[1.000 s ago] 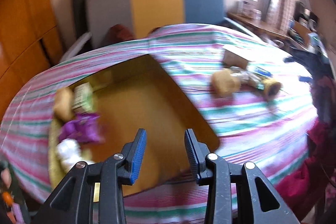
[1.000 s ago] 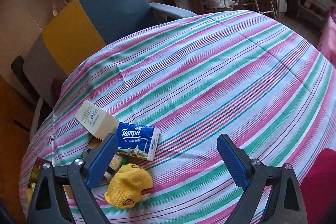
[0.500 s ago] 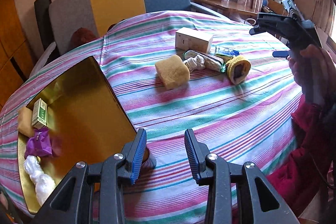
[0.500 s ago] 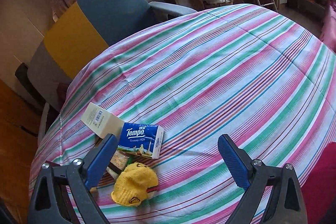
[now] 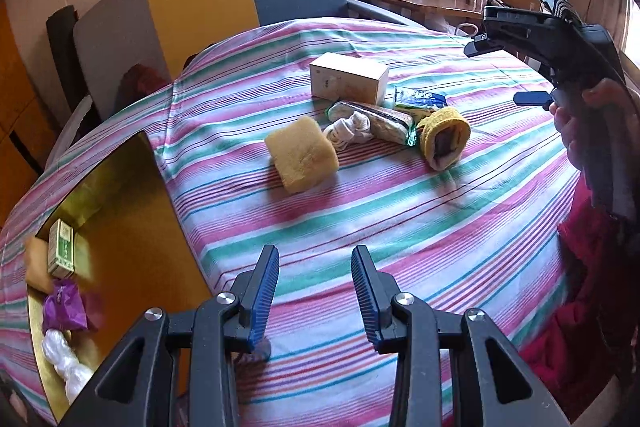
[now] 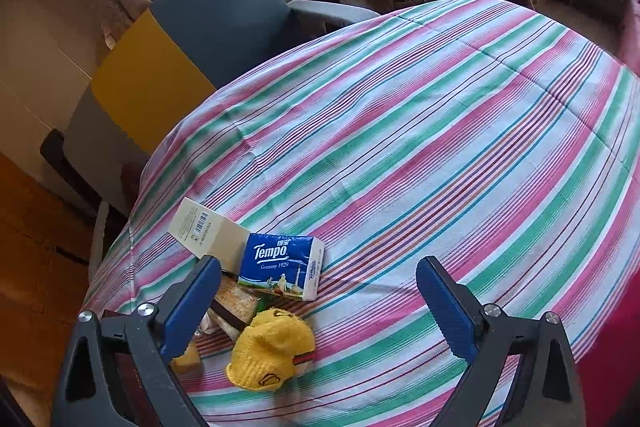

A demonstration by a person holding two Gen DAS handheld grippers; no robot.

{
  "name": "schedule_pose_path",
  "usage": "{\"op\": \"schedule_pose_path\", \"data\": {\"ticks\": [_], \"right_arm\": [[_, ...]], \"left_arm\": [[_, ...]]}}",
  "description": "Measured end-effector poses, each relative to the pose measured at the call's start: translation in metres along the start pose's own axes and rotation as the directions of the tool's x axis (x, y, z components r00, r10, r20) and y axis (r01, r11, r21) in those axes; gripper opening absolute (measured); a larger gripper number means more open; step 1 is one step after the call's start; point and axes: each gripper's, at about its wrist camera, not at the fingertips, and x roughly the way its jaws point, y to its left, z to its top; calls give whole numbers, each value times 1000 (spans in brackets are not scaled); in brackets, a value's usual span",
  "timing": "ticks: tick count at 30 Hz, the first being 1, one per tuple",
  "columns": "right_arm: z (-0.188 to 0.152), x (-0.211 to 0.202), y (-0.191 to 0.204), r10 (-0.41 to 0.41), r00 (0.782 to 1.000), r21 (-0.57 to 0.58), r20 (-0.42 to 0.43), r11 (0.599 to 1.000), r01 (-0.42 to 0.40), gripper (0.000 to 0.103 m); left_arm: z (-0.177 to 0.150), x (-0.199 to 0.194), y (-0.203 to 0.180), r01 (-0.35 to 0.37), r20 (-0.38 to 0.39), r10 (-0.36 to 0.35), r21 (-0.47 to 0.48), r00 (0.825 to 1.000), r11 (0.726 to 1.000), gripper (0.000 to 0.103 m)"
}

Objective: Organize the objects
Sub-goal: 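Move both tools back toward the remaining items, then grasp the yellow sponge with the left tool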

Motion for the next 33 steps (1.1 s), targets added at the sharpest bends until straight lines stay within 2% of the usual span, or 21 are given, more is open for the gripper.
{"op": "schedule_pose_path", "data": {"ticks": [9, 13, 16, 19, 21, 24, 26, 29, 31, 32, 33], "right_arm": [[2, -2, -1, 29, 1000, 7, -7, 1000, -29, 99], [3, -2, -2, 40, 999, 15, -10, 999, -40, 99], [3, -2, -3, 49, 999, 20, -15, 999, -49, 99], [3, -1, -2, 60, 998, 23, -22, 998, -60, 99], [3, -1, -2, 66, 998, 24, -25, 998, -65, 99], [2, 0, -2, 73, 997, 30, -30, 997, -73, 99], [3, 0, -3, 79, 996, 34, -30, 996, -78, 99], [3, 1, -4, 82, 996, 39, -32, 996, -80, 100], [3, 3, -5, 77, 996, 40, -35, 996, -76, 100], [3, 3, -5, 75, 996, 40, -36, 996, -74, 100], [4, 4, -5, 73, 997, 41, -37, 997, -71, 100]], "left_arm": [[24, 19, -1, 19, -30, -20, -22, 999, 1000, 37], [45, 33, 10, 60, -56, -66, -106, 996, 993, 37], [57, 44, 14, 47, -64, -55, -131, 996, 990, 39], [67, 60, 14, 43, -89, -56, -139, 994, 989, 42], [75, 71, 14, 17, -101, -31, -136, 994, 991, 45], [85, 89, 18, 10, -127, -32, -169, 991, 986, 60], [92, 100, 20, 8, -133, -35, -194, 990, 981, 60], [99, 124, 21, -43, -158, 10, -208, 987, 977, 64], [99, 135, 23, -55, -180, 14, -225, 984, 973, 62], [95, 142, 24, -25, -202, -27, -246, 979, 969, 56], [92, 140, 25, -19, -186, -30, -255, 982, 967, 55]]}}
